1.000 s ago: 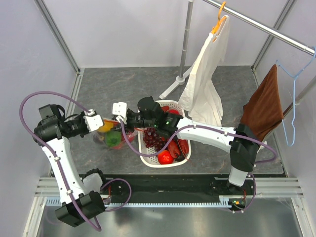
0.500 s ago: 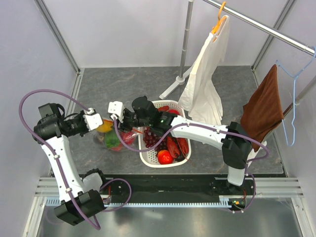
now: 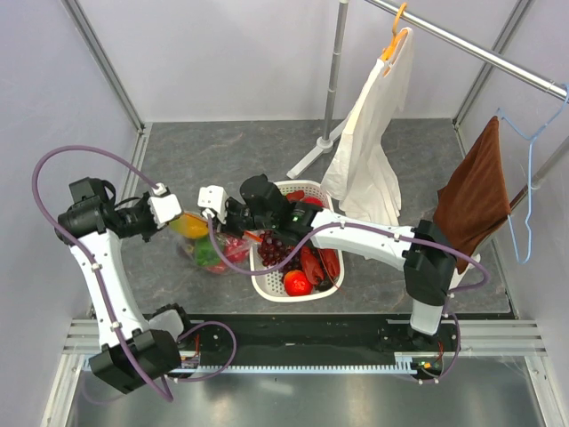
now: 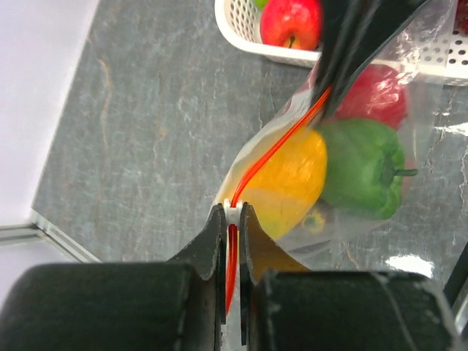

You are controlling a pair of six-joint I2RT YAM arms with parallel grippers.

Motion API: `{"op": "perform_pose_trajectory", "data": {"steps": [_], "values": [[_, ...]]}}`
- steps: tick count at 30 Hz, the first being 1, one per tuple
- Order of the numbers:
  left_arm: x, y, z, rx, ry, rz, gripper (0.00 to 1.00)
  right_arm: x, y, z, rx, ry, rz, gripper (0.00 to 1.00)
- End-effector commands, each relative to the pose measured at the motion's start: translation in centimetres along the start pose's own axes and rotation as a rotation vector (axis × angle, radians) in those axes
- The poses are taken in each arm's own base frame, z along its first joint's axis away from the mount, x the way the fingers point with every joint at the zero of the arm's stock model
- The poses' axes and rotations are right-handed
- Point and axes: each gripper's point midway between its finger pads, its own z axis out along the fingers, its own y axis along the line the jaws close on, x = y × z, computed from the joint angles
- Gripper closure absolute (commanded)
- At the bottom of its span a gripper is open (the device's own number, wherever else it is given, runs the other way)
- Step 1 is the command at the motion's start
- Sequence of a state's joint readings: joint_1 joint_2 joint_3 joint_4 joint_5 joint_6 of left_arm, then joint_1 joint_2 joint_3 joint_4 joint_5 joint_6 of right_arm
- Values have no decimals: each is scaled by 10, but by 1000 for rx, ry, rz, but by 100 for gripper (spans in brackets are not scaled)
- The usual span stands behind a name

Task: Place the food in the zip-top bag and seal the zipper
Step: Zip the zipper food storage bag at the center of the board.

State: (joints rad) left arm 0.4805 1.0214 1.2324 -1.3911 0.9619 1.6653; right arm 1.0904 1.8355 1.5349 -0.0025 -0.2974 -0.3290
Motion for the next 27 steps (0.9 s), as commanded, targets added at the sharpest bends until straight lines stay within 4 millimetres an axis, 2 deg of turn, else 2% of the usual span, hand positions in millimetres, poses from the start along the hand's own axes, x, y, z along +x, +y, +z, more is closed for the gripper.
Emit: {"op": "perform_pose_trajectory", "data": {"steps": [1, 3, 10, 17, 18, 21, 22, 24, 25, 27], "values": [[11, -3, -8, 40, 77, -111, 98, -10, -14, -30, 38, -7, -17, 100], [14, 0, -7, 41, 83, -124, 96, -5, -15, -32, 39, 3, -15, 100], [25, 13, -8, -1, 125, -109, 94, -9, -21, -38, 47, -6, -25, 100], [40, 46, -17, -104, 177, -129, 95, -9, -21, -38, 42, -8, -27, 100], [41, 56, -19, -136, 180, -115, 95, -10, -21, -38, 41, -9, -29, 100], [40, 67, -25, -173, 177, -111, 93, -8, -21, -38, 41, -8, -28, 100], [40, 67, -26, -175, 172, -115, 88, -8, -21, -37, 41, -10, -27, 100], [27, 60, -27, -152, 122, -104, 80, -8, -20, -34, 35, -20, -24, 100], [15, 58, -25, -142, 72, -74, 70, -12, -20, -33, 37, -28, -15, 100], [-2, 44, -25, -112, 16, -72, 60, -12, -19, -29, 22, -34, -6, 100]]}}
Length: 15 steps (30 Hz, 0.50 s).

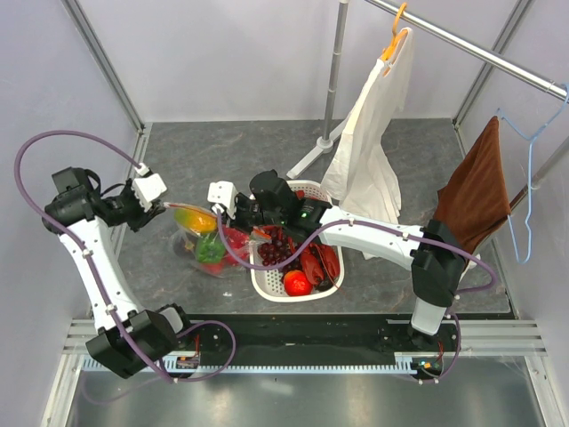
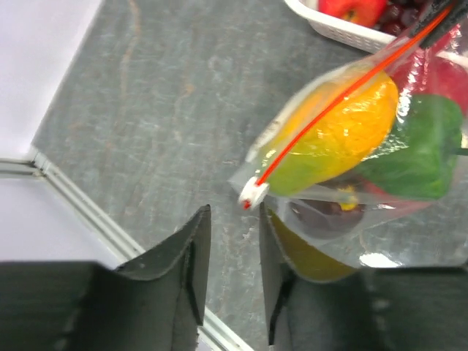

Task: Place the food in the zip-top bag and seal the zipper
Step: Zip the zipper food storage bag at the center of the board.

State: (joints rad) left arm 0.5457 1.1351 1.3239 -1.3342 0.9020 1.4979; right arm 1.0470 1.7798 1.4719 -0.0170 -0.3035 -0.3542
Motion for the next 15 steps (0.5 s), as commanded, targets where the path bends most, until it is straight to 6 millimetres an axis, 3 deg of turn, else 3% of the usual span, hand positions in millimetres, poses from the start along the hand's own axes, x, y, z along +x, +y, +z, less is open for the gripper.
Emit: {"op": "perform_pose_trajectory", "data": {"steps": [1, 3, 4, 6, 15], "values": [[-42, -1, -17, -42, -127, 152, 52, -28, -3, -8, -11, -69, 3, 100], [-48, -18, -16, -11, -166, 169, 45, -36, -4, -5, -11, -96, -5, 100], [-54, -26, -18, -18, -184, 257, 38, -39, -4, -5, -11, -104, -7, 100], [-51, -41, -13, 2, -195, 279, 32, -44, -2, -3, -27, -124, -9, 100], [-59, -55, -2, 91, -231, 305, 33, -56, 22, 0, -113, -170, -58, 100]]}}
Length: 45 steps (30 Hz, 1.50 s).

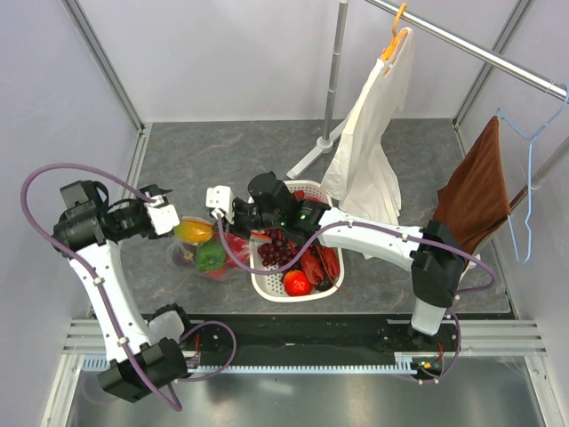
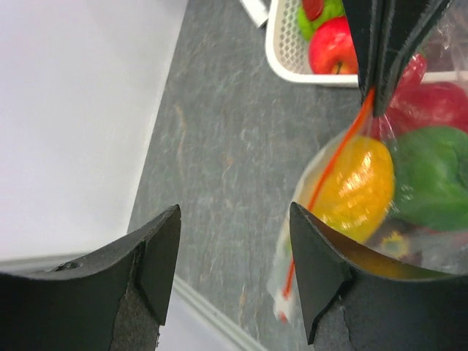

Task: Place the food in the zip-top bag and seal the zipper
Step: Zip the zipper food storage bag at the center of the board.

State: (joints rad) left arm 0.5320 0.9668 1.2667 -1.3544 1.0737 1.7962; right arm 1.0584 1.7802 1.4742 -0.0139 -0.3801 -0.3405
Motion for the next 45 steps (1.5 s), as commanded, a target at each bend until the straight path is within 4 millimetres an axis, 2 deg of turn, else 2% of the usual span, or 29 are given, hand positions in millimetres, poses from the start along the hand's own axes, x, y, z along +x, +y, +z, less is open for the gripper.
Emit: {"op": "perform_pose_trajectory", "data": {"steps": [1, 5, 7, 11, 14, 17, 21, 31, 38, 43, 45], "values": [[-13, -34, 9, 156, -50, -74, 34, -49, 6, 1, -37, -135, -72, 100], [-16, -57, 21, 311, -16, -108, 36, -47, 2, 2, -19, -127, -67, 100], [-17, -54, 25, 320, -33, -172, 38, -43, 2, 3, -14, -117, -63, 100], [-36, -43, 28, 303, -113, -228, 38, -27, -2, 3, -4, -86, -30, 100], [-45, -55, 31, 346, -127, -211, 38, -17, -4, 4, 0, -69, -6, 100], [-48, -70, 32, 391, -118, -198, 40, -15, -11, 4, 11, -71, 12, 100], [-41, -82, 33, 430, -90, -191, 40, -18, -14, 4, 12, -80, 17, 100], [-20, -87, 42, 500, -24, -202, 46, -31, -9, -2, -12, -115, 4, 100], [-10, -86, 45, 508, 9, -175, 66, -34, -9, -4, -11, -122, 6, 100], [-7, -93, 44, 528, 11, -173, 73, -38, -9, -6, -12, -137, 14, 100], [-6, -92, 46, 522, 9, -169, 83, -38, -8, -7, -8, -136, 15, 100]]}}
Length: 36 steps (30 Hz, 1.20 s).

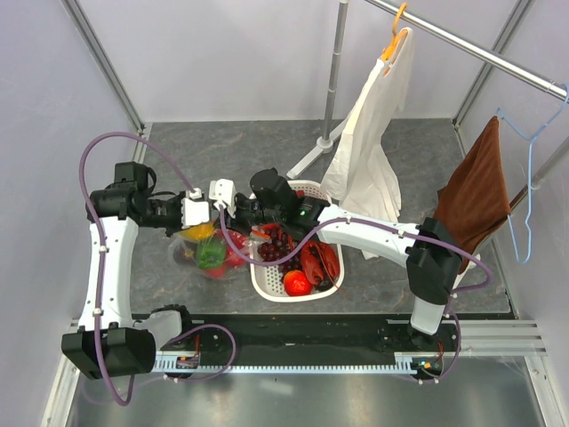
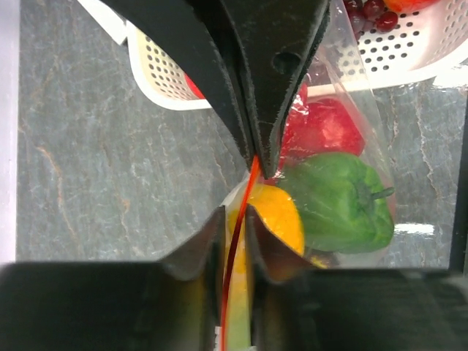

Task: Place the food in the zip-top bag and seal the zipper
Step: Zip the zipper food storage bag at the center of the board, then place the zipper food storage bag at the center of the board.

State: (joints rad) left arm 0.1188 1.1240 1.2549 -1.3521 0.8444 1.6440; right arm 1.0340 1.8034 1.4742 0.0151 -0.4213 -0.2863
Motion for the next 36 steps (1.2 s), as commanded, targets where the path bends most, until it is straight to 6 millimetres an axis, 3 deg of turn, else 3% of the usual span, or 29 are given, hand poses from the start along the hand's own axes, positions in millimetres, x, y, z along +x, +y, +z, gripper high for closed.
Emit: {"op": "perform_pose_trajectory", "data": {"steps": [1, 2, 3, 5, 6, 8, 9, 11, 12, 16, 17, 18, 20, 23, 25, 28, 29, 31, 32, 36], "values": [[-2, -36, 1, 112, -2, -112, 88, -44, 0, -11, 3, -122, -41, 99], [-3, -32, 1, 100, -7, -155, 98, -44, -1, -12, 5, -121, -30, 91], [-5, -25, -1, 81, -9, -167, 98, -47, -1, -15, 9, -129, -21, 78], [-4, -13, -1, 64, -29, -228, 98, -47, -5, -20, 19, -131, 45, 68], [-4, -5, -3, 48, -35, -239, 98, -51, -8, -25, 28, -141, 67, 52], [8, 15, -4, 6, -39, -284, 98, -51, -18, -35, 52, -149, 130, 32], [10, 26, -8, -21, -40, -278, 98, -59, -21, -43, 64, -172, 170, 17], [23, 49, -13, -86, -34, -277, 98, -57, -31, -54, 91, -185, 214, 6], [27, 62, -14, -107, -34, -275, 98, -68, -33, -64, 104, -218, 239, 2], [32, 110, -18, -186, -72, -240, 98, -67, -53, -86, 165, -234, 269, 2], [25, 133, -26, -234, -93, -191, 98, -68, -57, -91, 181, -238, 271, 2], [32, 145, -21, -230, -104, -211, 98, -66, -64, -96, 199, -238, 274, 2], [25, 172, -31, -270, -114, -176, 98, -63, -70, -102, 218, -236, 285, 2], [37, 191, -30, -280, -90, -136, 98, -59, -77, -111, 241, -232, 286, 2], [49, 189, -25, -268, -51, -111, 98, -54, -80, -115, 253, -223, 286, 2], [75, 160, -10, -213, 13, -92, 98, -50, -82, -120, 267, -215, 283, 2], [90, 135, 6, -159, 28, -123, 98, -50, -81, -122, 267, -212, 279, 2], [106, 110, 16, -116, 70, -88, 98, -44, -84, -125, 283, -201, 282, 2], [112, 85, 24, -85, 79, -107, 98, -44, -83, -128, 287, -198, 283, 2], [122, 31, 35, -26, 109, -81, 98, -35, -81, -135, 297, -175, 284, 2]]}}
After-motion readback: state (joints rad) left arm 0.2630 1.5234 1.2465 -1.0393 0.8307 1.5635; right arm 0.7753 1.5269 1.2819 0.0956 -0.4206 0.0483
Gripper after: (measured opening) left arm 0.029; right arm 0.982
